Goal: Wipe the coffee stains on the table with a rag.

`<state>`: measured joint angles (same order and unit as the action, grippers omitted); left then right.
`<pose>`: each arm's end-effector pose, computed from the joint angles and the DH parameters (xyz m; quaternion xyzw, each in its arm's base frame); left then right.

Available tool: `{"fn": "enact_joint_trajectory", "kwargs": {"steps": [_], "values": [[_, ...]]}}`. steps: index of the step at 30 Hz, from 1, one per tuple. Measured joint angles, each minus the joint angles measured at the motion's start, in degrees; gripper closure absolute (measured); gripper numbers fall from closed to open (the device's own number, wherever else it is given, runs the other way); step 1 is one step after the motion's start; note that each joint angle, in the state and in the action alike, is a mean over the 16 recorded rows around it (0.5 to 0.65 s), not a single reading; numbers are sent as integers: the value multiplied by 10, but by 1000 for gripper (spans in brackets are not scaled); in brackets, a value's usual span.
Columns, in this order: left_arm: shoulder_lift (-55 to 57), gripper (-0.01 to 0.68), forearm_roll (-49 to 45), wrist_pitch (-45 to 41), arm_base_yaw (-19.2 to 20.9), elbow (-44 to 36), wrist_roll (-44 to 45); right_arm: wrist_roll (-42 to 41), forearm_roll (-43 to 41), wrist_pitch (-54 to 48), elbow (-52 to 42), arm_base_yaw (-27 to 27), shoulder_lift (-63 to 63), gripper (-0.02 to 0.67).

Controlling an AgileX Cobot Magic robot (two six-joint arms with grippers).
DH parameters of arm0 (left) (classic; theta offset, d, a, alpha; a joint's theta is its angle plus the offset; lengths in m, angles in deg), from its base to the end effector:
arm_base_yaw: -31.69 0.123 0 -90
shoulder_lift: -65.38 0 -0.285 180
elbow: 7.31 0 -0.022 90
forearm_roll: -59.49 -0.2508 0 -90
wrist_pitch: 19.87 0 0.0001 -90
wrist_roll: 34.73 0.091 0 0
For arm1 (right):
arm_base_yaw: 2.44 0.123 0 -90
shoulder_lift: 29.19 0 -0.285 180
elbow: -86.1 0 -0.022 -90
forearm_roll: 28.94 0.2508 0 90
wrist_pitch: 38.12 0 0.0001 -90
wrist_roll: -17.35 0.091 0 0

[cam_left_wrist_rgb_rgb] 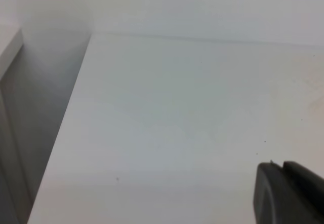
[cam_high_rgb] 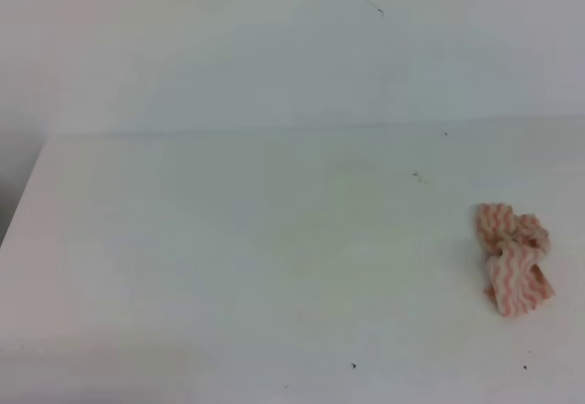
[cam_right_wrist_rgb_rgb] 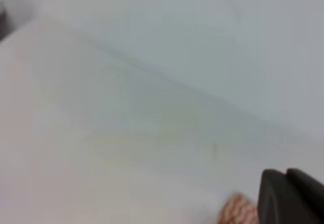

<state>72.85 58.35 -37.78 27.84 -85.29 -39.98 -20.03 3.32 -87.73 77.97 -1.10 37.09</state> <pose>0.0541 -0.0031 0.1808 -0.0041 0.7845 -0.0409 0.6187 0.1926 0.0415 0.4318 -0.2249 0.8201 0.1186 0.5127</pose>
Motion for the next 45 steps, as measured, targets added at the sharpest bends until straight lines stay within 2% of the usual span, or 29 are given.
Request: {"fn": "enact_joint_trajectory", "kwargs": {"steps": [12, 16, 20, 27, 31, 38, 45], "values": [[2, 675, 0, -1, 0, 0, 0, -13, 9, 26, -1, 0, -63, 649], [3, 675, 0, -2, 0, -5, 0, -30, -19, 52, -14, -1, -76, 649], [3, 675, 0, -2, 0, -5, 0, -33, -59, 124, -58, -7, -115, 649], [-2, 675, 0, 1, -1, -8, 0, -3, -115, 281, -213, -21, -261, 649], [-3, 674, 0, 2, -1, -6, 0, 25, -126, 334, -329, -29, -367, 650], [-2, 675, 0, 1, -1, -8, 0, 58, -125, 326, -517, -34, -523, 651], [3, 675, 0, -2, -1, -14, 0, 75, -115, 305, -648, -35, -589, 651]]}}
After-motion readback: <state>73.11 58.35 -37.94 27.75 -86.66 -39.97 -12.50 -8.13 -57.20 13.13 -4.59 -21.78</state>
